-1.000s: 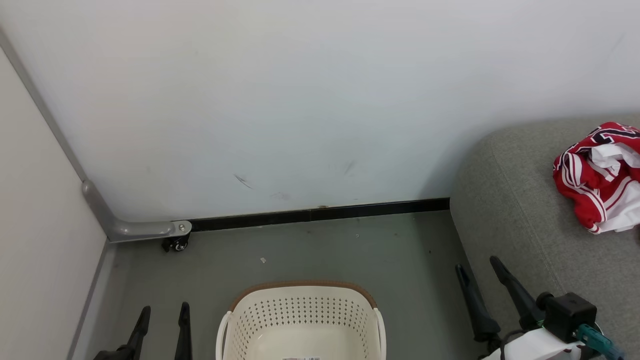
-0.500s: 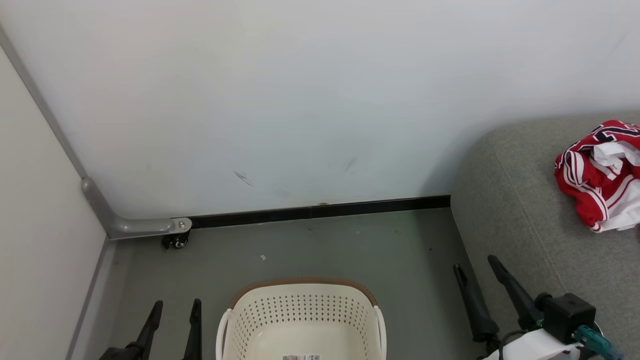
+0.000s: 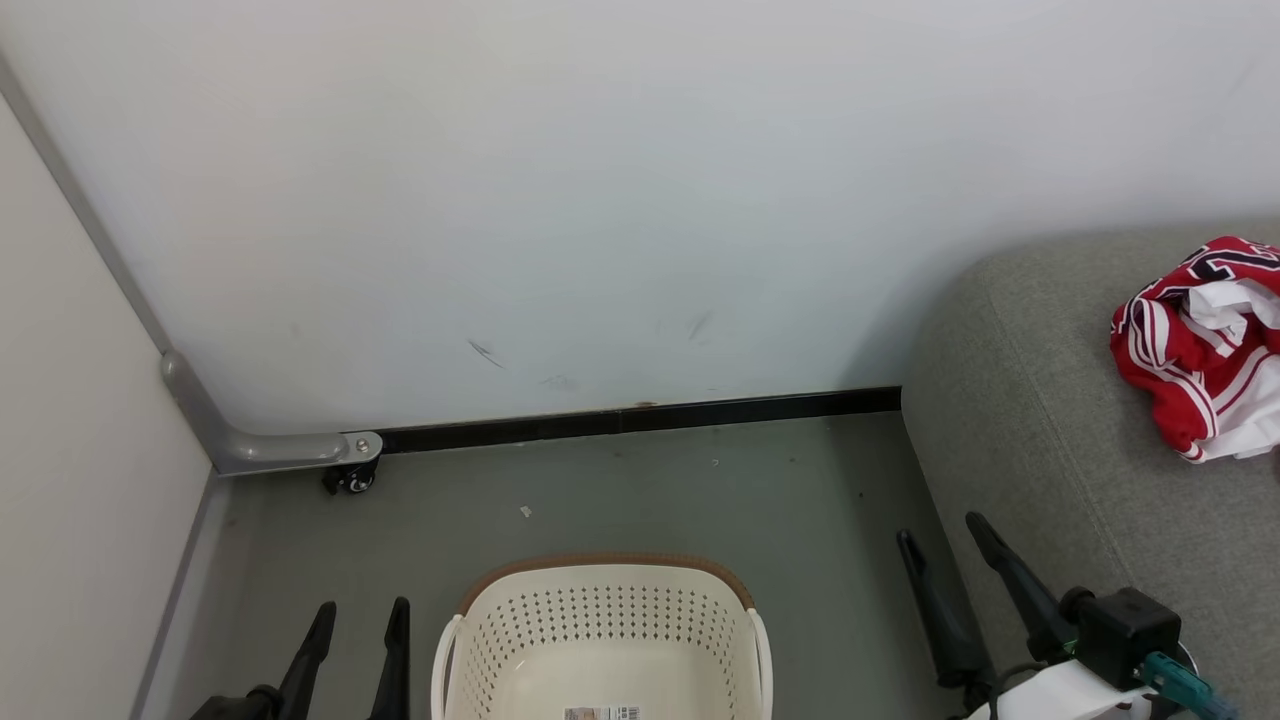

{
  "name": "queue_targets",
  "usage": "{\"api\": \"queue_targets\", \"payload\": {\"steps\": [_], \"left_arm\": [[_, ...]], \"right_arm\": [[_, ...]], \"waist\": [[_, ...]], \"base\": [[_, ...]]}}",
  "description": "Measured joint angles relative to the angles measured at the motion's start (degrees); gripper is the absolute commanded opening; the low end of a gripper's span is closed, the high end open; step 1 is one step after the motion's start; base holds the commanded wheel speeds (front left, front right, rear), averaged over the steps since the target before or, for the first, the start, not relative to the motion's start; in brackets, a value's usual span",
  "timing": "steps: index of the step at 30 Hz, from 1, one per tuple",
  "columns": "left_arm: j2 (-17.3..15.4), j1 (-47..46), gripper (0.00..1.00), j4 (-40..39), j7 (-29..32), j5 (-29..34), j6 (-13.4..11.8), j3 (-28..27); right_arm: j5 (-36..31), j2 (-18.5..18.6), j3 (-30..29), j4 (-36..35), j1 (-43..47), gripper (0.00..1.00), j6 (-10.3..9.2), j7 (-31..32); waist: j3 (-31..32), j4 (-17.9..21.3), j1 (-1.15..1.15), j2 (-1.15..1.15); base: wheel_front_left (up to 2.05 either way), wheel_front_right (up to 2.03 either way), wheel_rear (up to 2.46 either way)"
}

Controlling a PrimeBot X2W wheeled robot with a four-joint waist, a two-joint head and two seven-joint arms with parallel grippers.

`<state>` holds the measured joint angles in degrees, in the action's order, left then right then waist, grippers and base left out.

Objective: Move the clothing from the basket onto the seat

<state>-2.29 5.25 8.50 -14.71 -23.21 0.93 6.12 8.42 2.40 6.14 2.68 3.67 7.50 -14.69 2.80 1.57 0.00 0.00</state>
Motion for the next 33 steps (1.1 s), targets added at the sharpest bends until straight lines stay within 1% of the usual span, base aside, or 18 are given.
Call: {"api": "queue_targets", "payload": {"steps": [7,9,11,15,33], "left_arm": [[0.00,0.01,1.00,0.14,0.00,-0.02,0.85,-0.12],[0.01,0.02,1.00,0.46,0.00,-1.08,1.60,-0.08],[0.00,0.04,1.00,1.00,0.00,-2.56,1.82,-0.01],[0.01,0.05,1.00,1.43,0.00,-3.27,2.52,0.02],[0.00,0.05,1.00,2.02,0.00,-4.75,3.81,-0.49]], "right_arm": [[0.01,0.00,0.03,-0.04,0.00,1.00,0.00,0.00],[0.01,0.00,0.08,-0.07,0.00,1.00,0.00,0.00],[0.02,0.00,0.15,-0.08,0.00,1.00,0.00,0.00],[0.05,0.00,0.22,-0.10,0.01,1.00,0.00,0.00],[0.09,0.00,0.53,-0.18,0.01,1.00,0.00,0.00]], "waist": [[0.05,0.20,0.00,0.00],[0.07,0.26,0.00,0.00],[0.08,0.32,0.00,0.00],[0.09,0.41,0.00,0.00],[-0.12,1.06,0.00,0.00]], "base": [[0.00,0.00,0.00],[0.00,0.00,0.00],[0.00,0.00,0.00],[0.00,0.00,0.00],[0.00,0.00,0.00]]}}
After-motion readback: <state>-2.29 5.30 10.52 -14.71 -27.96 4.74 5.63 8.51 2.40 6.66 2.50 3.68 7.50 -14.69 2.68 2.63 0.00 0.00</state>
